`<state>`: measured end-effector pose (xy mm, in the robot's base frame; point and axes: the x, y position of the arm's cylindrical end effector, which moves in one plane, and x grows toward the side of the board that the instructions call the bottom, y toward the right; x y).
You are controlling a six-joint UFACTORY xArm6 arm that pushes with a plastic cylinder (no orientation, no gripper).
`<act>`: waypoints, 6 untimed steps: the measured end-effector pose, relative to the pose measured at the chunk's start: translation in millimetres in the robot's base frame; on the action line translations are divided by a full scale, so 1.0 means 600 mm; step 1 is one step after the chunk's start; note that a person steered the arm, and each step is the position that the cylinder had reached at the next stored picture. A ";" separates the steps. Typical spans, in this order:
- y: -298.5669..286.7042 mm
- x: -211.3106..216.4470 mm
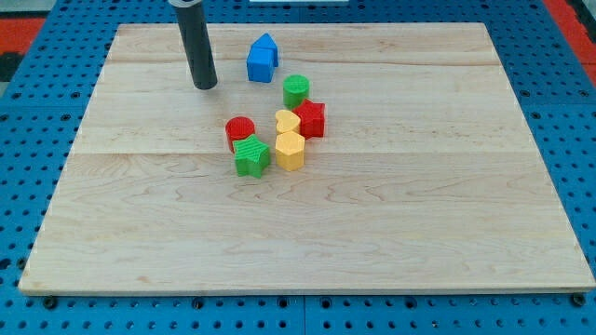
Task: Slide red circle a bit right
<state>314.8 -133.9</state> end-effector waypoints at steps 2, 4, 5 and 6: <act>0.091 -0.016; 0.062 0.106; 0.066 0.202; 0.087 0.237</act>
